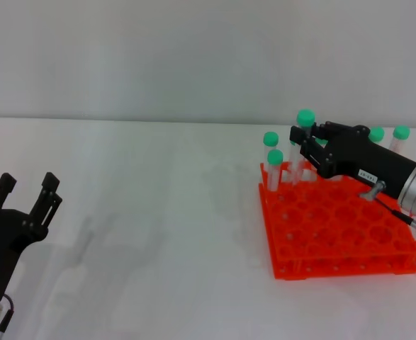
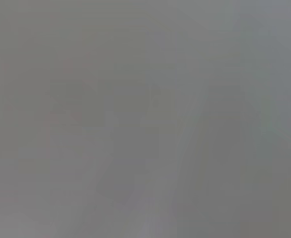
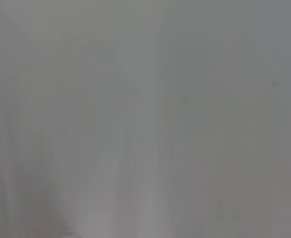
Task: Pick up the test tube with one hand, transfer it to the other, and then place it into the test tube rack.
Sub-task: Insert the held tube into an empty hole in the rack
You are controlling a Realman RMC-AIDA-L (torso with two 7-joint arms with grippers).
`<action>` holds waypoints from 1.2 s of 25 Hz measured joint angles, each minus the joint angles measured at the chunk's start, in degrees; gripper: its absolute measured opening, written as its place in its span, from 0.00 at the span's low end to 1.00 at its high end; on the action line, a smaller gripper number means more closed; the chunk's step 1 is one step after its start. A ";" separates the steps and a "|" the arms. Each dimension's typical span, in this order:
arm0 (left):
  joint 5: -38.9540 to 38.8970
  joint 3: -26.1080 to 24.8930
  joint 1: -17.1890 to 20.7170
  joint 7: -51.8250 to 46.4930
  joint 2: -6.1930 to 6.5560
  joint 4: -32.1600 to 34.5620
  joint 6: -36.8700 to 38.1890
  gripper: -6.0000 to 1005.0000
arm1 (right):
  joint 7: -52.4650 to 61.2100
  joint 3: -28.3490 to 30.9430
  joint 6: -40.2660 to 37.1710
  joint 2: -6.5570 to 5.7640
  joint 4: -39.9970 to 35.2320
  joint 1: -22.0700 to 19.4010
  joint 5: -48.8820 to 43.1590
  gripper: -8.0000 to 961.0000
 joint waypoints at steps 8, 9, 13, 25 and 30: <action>0.23 -0.05 -0.50 -0.24 0.00 0.03 -1.01 0.77 | -1.57 -0.10 3.17 0.78 -0.05 0.27 0.09 0.21; 0.25 -0.06 -0.49 -0.25 0.00 0.03 -1.02 0.77 | -1.66 -0.10 3.56 0.80 -0.06 0.27 0.18 0.21; 0.32 -0.06 -0.48 -0.30 0.00 0.03 -1.01 0.77 | -1.73 -0.08 4.94 0.90 -0.06 0.29 0.28 0.21; 0.36 0.03 -0.43 -0.37 0.00 0.03 -1.01 0.77 | -2.47 -0.07 7.73 0.92 -0.04 0.55 0.46 0.21; 0.36 -0.05 -0.47 -0.47 0.00 0.03 -1.00 0.77 | -2.92 -0.61 8.76 0.91 -0.02 0.85 0.48 0.21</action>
